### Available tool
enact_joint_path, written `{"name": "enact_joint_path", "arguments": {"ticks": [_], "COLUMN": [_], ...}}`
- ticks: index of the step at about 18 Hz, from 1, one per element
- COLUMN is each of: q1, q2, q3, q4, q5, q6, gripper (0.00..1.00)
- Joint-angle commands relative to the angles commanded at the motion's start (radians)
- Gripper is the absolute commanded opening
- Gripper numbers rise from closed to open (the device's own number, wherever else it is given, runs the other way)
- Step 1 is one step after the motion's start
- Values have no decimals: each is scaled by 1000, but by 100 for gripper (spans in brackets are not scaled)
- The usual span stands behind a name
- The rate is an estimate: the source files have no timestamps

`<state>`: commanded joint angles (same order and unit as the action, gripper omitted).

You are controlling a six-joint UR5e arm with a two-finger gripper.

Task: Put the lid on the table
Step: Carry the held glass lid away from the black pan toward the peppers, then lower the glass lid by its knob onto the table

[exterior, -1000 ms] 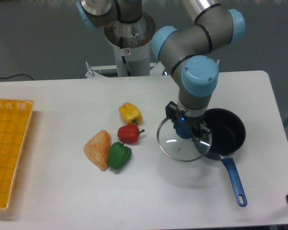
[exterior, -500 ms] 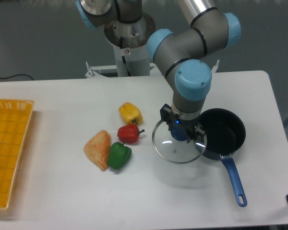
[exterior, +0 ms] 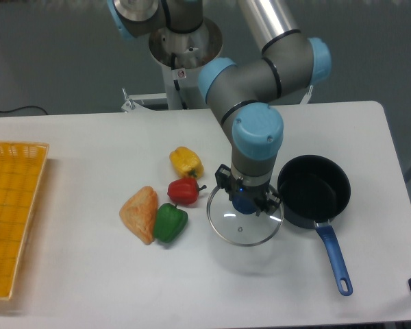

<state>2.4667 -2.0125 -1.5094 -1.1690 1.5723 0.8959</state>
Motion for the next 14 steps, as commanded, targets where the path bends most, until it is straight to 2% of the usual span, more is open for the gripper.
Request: {"name": "enact_joint_path", "arguments": {"ticks": [3,14], "q1": [-8,-9], "q2": [-25,-69], "q3": [-2,-3], "q4": [20,28], "q5": [2,0], "q6": [-2,1], "gripper": [57,57]}}
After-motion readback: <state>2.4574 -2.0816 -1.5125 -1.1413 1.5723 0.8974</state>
